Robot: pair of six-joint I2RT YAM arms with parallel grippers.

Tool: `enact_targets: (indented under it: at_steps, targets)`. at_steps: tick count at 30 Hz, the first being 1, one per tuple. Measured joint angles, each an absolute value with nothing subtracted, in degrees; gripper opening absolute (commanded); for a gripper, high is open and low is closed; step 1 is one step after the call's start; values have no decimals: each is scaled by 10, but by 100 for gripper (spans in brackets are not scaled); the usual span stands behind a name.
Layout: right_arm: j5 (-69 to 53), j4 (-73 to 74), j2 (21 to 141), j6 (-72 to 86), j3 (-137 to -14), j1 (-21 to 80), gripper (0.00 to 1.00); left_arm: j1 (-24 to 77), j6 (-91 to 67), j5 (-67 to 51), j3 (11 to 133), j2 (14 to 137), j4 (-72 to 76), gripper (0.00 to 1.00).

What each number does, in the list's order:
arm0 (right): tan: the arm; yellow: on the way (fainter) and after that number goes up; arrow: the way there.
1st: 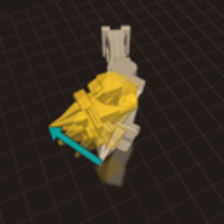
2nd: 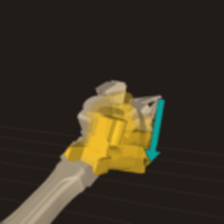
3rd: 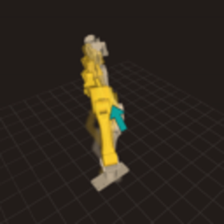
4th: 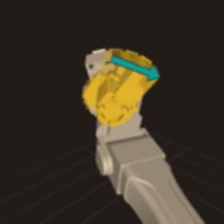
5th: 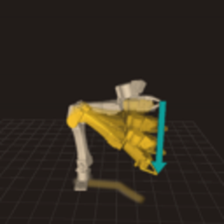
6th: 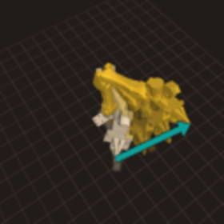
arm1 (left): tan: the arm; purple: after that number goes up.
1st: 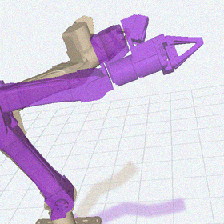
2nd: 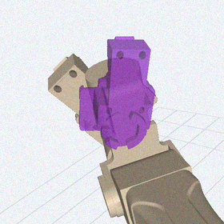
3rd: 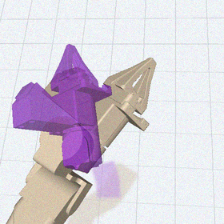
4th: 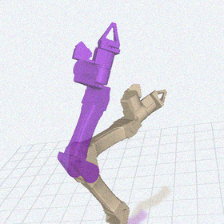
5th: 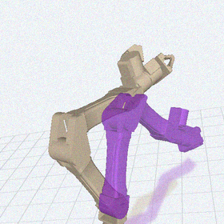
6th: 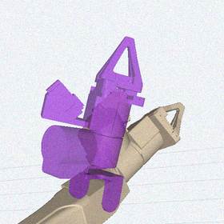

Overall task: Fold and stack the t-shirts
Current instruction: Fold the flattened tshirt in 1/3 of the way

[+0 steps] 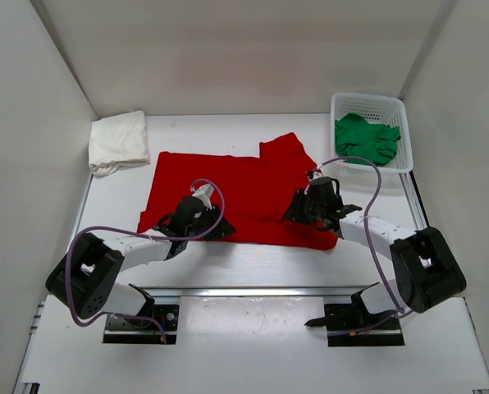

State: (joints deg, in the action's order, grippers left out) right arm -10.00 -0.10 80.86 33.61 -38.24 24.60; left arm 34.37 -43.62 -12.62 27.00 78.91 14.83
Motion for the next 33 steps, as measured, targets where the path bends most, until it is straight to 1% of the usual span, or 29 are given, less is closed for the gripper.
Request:
enact_targets:
  at_steps: [4, 10, 13, 14, 15, 16, 17, 18, 20, 21, 24, 28, 33]
  targets:
    - [-106, -5, 810, 343, -363, 242, 33, 346, -438, -127, 270, 789, 151, 32]
    - [-125, -37, 851, 350, -363, 245, 36, 347, -440, -127, 270, 790, 151, 32]
    - [-130, -43, 867, 354, -367, 246, 36, 348, -440, -127, 270, 790, 153, 32]
    - [-131, -44, 873, 354, -370, 246, 34, 348, -440, -127, 270, 790, 154, 32]
    - [-131, -44, 878, 355, -374, 247, 30, 348, -440, -127, 270, 790, 155, 31]
    - [-132, -45, 882, 356, -376, 247, 24, 348, -440, -127, 270, 790, 155, 32]
    - [-132, -46, 885, 357, -379, 248, 20, 347, -440, -127, 270, 790, 155, 31]
    - [-132, -47, 889, 357, -383, 247, 19, 347, -440, -127, 269, 790, 155, 31]
    - [-133, -48, 900, 358, -395, 248, 13, 347, -440, -127, 269, 790, 156, 31]
    - [-133, -48, 907, 358, -403, 248, 11, 347, -440, -127, 269, 791, 156, 31]
    - [-131, -46, 928, 356, -427, 250, 0, 346, -441, -129, 269, 791, 157, 32]
    - [-125, -26, 955, 345, -477, 258, 0, 343, -444, -129, 267, 791, 158, 31]
    - [-111, 14, 1012, 320, -585, 268, 1, 342, -446, -129, 266, 791, 159, 31]
